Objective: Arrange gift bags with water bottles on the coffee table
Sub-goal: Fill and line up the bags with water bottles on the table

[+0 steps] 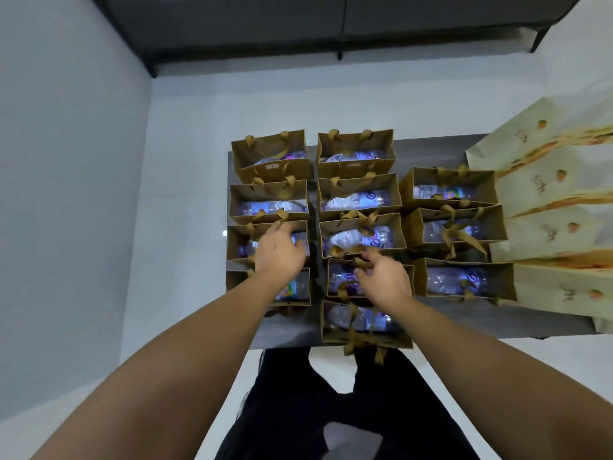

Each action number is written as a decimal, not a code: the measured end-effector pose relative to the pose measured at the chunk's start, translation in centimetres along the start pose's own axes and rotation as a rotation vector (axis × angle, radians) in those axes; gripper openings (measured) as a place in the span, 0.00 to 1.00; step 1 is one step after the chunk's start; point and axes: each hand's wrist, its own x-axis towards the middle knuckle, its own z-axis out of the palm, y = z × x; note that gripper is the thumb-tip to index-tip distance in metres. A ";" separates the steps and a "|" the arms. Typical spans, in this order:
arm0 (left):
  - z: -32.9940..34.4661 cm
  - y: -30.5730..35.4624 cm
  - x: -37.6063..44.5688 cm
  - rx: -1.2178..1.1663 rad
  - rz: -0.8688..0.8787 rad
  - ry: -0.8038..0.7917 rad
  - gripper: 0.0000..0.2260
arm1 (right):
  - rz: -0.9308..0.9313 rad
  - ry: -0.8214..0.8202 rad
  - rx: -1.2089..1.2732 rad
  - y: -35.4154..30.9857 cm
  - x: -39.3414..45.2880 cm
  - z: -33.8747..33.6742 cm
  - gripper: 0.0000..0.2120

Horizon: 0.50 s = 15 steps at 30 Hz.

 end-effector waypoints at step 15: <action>10.9 0.0 -11.5 -0.013 -0.252 -0.186 0.17 | -0.265 -0.227 -0.271 10.8 -5.4 4.0 0.28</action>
